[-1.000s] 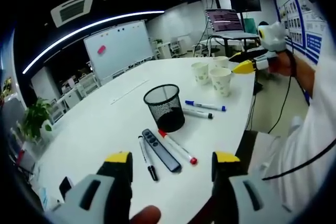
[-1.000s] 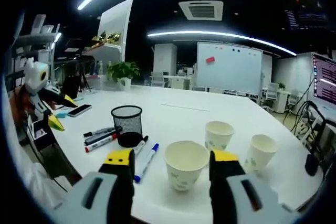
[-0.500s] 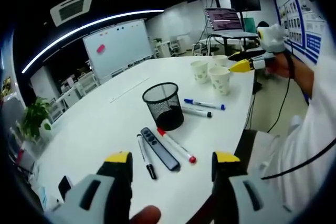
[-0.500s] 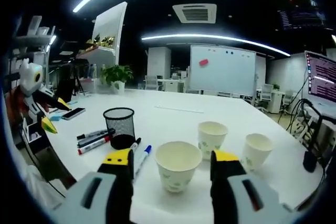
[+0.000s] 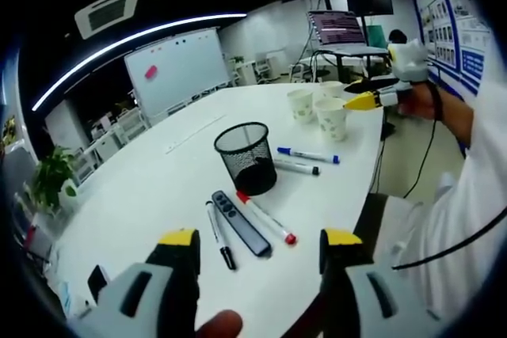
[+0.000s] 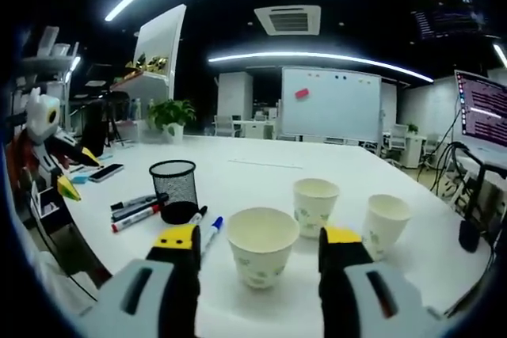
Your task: Place the scattered laser pointers and whiteboard markers into the pen holder and stack the scattered paper cups together
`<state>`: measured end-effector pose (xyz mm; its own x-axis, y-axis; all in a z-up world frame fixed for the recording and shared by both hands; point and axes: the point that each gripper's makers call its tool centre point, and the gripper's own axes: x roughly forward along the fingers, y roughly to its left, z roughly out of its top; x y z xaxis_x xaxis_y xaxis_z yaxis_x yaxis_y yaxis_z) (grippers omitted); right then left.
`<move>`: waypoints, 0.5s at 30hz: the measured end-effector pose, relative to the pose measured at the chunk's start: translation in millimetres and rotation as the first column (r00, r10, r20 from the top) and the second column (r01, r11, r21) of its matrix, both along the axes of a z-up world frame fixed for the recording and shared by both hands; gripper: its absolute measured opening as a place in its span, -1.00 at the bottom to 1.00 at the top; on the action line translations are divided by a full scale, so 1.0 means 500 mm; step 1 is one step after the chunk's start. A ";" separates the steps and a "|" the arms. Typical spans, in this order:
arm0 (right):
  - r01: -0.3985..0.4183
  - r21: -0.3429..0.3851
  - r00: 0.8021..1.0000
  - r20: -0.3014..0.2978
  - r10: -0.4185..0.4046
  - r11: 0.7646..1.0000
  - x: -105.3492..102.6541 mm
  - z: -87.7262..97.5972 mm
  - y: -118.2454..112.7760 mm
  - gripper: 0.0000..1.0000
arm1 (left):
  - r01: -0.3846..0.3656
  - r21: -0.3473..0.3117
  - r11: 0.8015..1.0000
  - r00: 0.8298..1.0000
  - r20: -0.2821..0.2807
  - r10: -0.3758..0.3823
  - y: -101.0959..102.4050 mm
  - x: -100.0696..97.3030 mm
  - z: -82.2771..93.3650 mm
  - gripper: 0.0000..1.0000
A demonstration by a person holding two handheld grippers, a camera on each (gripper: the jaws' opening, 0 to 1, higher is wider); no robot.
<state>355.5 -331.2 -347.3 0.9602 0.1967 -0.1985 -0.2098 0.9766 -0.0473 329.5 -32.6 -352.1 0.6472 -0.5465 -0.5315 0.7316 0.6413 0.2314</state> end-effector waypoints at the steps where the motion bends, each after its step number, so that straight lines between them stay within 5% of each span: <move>1: 0.001 0.000 1.000 0.002 -0.001 1.000 0.000 0.000 0.000 0.24 | 0.000 0.002 1.000 1.000 0.000 0.000 0.001 0.000 -0.001 0.24; 15: 0.012 0.044 1.000 0.016 -0.013 0.999 0.011 -0.013 -0.012 0.37 | -0.005 0.007 1.000 1.000 -0.007 0.005 0.003 0.001 -0.007 0.23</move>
